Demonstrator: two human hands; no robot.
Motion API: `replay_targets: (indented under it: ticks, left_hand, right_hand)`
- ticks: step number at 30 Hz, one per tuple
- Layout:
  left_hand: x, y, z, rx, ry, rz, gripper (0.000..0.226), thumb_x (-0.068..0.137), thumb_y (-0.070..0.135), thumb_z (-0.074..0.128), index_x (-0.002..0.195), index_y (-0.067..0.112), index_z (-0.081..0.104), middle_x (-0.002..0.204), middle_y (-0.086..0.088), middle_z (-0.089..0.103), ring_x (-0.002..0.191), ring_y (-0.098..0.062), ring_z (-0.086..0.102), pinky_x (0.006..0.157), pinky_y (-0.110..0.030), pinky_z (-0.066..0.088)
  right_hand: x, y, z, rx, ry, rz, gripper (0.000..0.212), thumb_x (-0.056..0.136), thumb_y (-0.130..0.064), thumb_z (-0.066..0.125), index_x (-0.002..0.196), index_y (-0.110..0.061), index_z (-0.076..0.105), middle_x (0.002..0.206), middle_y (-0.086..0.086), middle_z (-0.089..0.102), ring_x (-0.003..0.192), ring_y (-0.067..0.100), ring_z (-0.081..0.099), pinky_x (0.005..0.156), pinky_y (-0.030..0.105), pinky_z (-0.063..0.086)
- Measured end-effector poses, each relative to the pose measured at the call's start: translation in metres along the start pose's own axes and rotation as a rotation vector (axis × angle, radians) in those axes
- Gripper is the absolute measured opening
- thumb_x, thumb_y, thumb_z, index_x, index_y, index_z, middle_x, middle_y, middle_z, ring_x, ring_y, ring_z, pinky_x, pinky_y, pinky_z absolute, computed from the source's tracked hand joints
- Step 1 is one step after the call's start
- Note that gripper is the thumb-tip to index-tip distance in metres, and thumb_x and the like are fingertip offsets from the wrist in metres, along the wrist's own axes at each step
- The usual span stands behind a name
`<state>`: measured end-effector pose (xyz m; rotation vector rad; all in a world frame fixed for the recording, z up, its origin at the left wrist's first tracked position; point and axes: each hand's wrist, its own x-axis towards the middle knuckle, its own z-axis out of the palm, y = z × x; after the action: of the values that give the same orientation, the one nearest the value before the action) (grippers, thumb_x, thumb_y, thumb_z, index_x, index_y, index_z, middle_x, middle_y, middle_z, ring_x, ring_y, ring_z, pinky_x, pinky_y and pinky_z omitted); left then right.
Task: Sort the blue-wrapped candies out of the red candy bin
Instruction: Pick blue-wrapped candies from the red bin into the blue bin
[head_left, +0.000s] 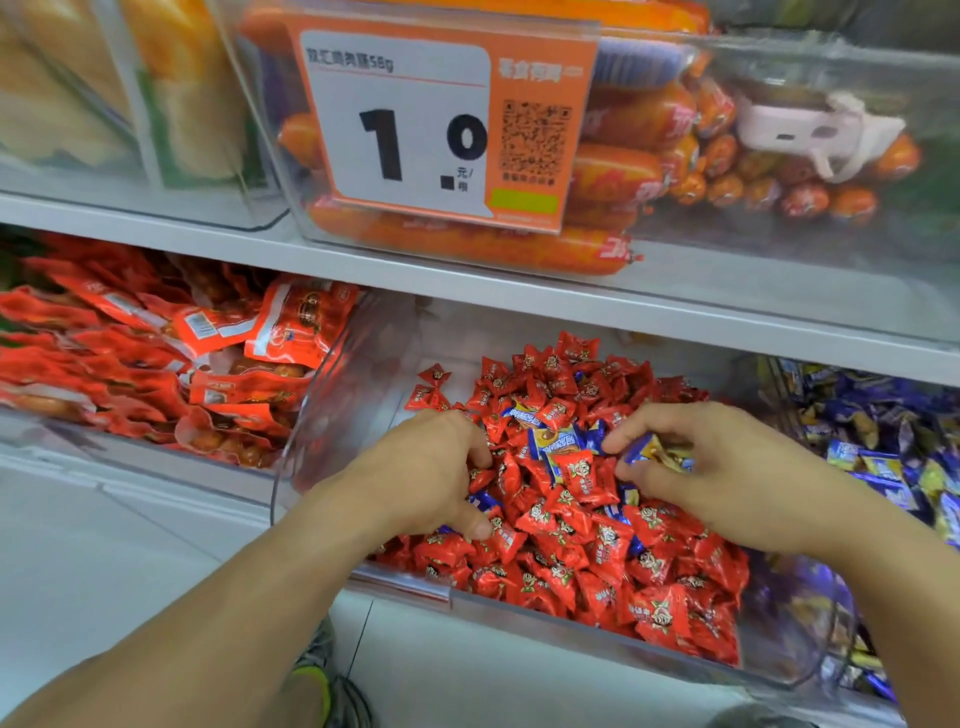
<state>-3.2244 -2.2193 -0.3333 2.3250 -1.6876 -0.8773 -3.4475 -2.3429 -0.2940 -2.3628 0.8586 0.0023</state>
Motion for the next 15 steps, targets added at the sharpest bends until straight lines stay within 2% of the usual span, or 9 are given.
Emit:
replay_targets:
  ticks: [1, 2, 3, 5, 7, 10, 13, 15]
  left_hand:
    - [0.000, -0.002, -0.003, -0.037, -0.006, -0.003, 0.065, 0.064, 0.033, 0.091, 0.121, 0.021, 0.064, 0.089, 0.005, 0.072, 0.065, -0.002, 0.060, 0.062, -0.015, 0.045]
    - [-0.001, -0.004, -0.007, -0.073, -0.005, -0.005, 0.060, 0.066, 0.029, 0.090, 0.120, 0.022, 0.064, 0.086, 0.006, 0.073, 0.060, 0.003, 0.060, 0.060, -0.012, 0.046]
    - [-0.003, -0.006, -0.010, -0.106, 0.003, -0.009, 0.056, 0.069, 0.026, 0.089, 0.120, 0.023, 0.065, 0.086, 0.008, 0.073, 0.058, 0.006, 0.060, 0.059, -0.010, 0.047]
    - [-0.006, -0.011, -0.016, -0.174, 0.026, -0.007, 0.047, 0.076, 0.022, 0.084, 0.119, 0.024, 0.065, 0.087, 0.010, 0.074, 0.065, 0.007, 0.063, 0.062, -0.007, 0.048]
    - [-0.008, -0.013, -0.019, -0.193, 0.061, 0.009, 0.040, 0.078, 0.022, 0.083, 0.113, 0.030, 0.066, 0.087, 0.012, 0.073, 0.075, 0.003, 0.066, 0.066, -0.005, 0.046]
    - [-0.009, -0.014, -0.021, -0.278, 0.135, 0.069, 0.037, 0.077, 0.023, 0.083, 0.107, 0.034, 0.065, 0.085, 0.009, 0.067, 0.072, -0.003, 0.064, 0.074, -0.019, 0.052]
    - [-0.006, -0.007, -0.020, -0.363, 0.207, 0.166, 0.037, 0.080, 0.020, 0.079, 0.110, 0.035, 0.064, 0.085, 0.008, 0.059, 0.065, -0.011, 0.059, 0.073, -0.027, 0.052]
    - [-0.005, 0.003, -0.018, -0.397, 0.238, 0.203, 0.028, 0.085, 0.017, 0.073, 0.107, 0.032, 0.064, 0.084, 0.006, 0.063, 0.073, -0.016, 0.065, 0.076, -0.031, 0.055]
  right_hand:
    - [-0.001, -0.001, -0.002, 0.024, -0.015, 0.011, 0.016, 0.090, -0.037, 0.061, 0.097, -0.051, 0.062, 0.089, -0.002, 0.073, 0.077, 0.025, 0.068, 0.077, 0.047, 0.056]
    - [-0.001, 0.000, -0.003, 0.033, -0.025, 0.015, 0.018, 0.090, -0.038, 0.059, 0.098, -0.053, 0.061, 0.090, 0.002, 0.074, 0.080, 0.030, 0.068, 0.079, 0.051, 0.055]
    - [-0.002, 0.001, -0.004, 0.025, -0.027, 0.013, 0.016, 0.090, -0.040, 0.060, 0.098, -0.054, 0.061, 0.092, 0.001, 0.074, 0.081, 0.029, 0.068, 0.081, 0.050, 0.054]
    - [-0.002, 0.002, -0.005, -0.028, 0.004, 0.025, 0.005, 0.088, -0.049, 0.063, 0.093, -0.050, 0.063, 0.096, -0.009, 0.073, 0.086, 0.016, 0.068, 0.086, 0.041, 0.052]
    - [-0.002, 0.000, -0.005, -0.058, 0.047, 0.058, 0.012, 0.084, -0.055, 0.064, 0.085, -0.043, 0.065, 0.092, -0.015, 0.071, 0.084, 0.005, 0.065, 0.081, 0.029, 0.050]
    - [0.001, 0.000, -0.001, -0.140, 0.061, 0.119, 0.026, 0.079, -0.062, 0.067, 0.079, -0.036, 0.067, 0.087, -0.017, 0.069, 0.076, -0.004, 0.056, 0.071, 0.026, 0.043]
    - [0.002, -0.001, 0.005, -0.198, 0.038, 0.133, 0.032, 0.073, -0.063, 0.073, 0.084, -0.034, 0.071, 0.094, -0.017, 0.067, 0.094, 0.004, 0.055, 0.083, 0.028, 0.044]
    - [0.002, -0.005, 0.005, -0.255, -0.007, 0.148, 0.037, 0.070, -0.063, 0.076, 0.094, -0.036, 0.071, 0.093, -0.013, 0.066, 0.095, 0.007, 0.049, 0.082, 0.027, 0.043]
